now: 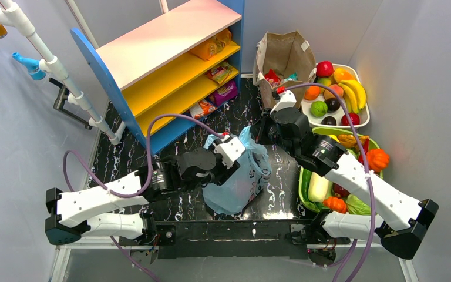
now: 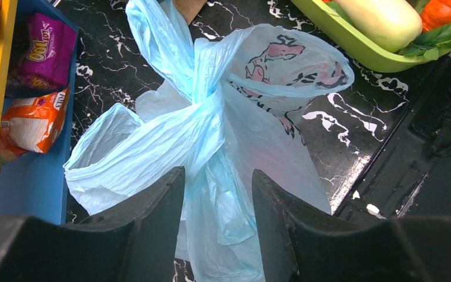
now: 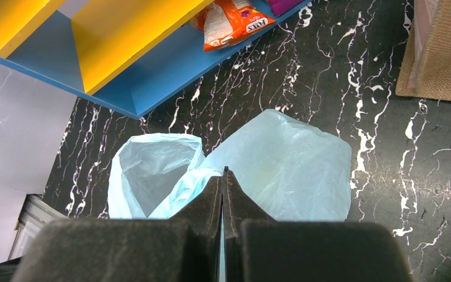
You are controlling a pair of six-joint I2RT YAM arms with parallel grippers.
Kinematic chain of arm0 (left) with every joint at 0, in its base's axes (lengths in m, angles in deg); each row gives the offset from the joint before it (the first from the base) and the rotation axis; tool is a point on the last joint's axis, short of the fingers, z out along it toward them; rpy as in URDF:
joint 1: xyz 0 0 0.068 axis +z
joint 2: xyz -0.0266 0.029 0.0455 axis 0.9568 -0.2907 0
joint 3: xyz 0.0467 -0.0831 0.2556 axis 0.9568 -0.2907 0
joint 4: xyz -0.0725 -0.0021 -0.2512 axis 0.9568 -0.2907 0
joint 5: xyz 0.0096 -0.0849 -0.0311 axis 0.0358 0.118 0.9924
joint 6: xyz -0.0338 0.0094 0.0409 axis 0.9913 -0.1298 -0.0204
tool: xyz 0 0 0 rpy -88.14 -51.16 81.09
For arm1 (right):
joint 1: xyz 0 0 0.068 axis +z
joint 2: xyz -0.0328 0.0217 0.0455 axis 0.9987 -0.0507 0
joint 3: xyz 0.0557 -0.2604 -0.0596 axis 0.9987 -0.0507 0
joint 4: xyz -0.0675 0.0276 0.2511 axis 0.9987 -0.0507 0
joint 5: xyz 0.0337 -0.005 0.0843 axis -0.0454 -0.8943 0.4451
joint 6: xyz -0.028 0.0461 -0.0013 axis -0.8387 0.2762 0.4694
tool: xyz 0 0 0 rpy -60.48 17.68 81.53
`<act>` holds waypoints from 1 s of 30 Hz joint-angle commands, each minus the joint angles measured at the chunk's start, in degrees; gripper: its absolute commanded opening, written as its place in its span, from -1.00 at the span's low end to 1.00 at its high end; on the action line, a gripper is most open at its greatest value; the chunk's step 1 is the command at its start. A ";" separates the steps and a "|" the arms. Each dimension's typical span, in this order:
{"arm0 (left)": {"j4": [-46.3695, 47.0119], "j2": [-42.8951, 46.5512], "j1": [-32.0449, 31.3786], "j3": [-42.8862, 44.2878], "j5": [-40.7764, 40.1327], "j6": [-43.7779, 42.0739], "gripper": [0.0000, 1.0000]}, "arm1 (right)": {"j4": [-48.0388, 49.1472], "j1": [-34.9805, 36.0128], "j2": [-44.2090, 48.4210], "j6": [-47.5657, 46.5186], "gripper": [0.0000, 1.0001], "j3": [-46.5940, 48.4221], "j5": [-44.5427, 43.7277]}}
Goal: Place the food into the grocery bag and tie it
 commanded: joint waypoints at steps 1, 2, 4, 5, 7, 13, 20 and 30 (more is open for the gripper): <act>-0.02 -0.83 -1.59 3.15 -3.77 0.50 -0.17 | 0.35 0.22 2.00 -0.78 -0.97 2.28 -0.97; -0.42 -1.25 -1.93 3.26 -4.55 0.33 -0.19 | 0.35 0.22 2.15 -0.85 -0.97 2.23 -0.85; -1.00 -2.17 -2.78 3.55 -6.86 0.17 -0.21 | 0.15 0.22 2.34 -1.01 -0.97 2.32 -0.54; -1.12 -2.57 -3.25 3.58 -8.08 0.02 -0.19 | 0.07 0.22 2.39 -1.13 -0.97 2.42 -0.32; -1.45 -3.15 -3.65 3.58 -9.76 -0.13 -0.09 | -0.22 0.22 2.48 -1.14 -0.97 2.61 0.05; -2.59 -5.92 -4.37 4.28 -12.06 0.09 -0.01 | -0.88 0.22 2.91 -1.19 -0.97 2.88 0.54; -3.16 -7.72 -4.80 4.11 -20.42 -1.42 -0.68 | -1.07 0.22 3.89 -0.85 -0.97 2.15 0.69; -7.08 -0.21 -4.85 4.19 -16.28 0.06 -1.00 | -2.58 0.16 4.32 -0.07 -0.97 3.23 -3.87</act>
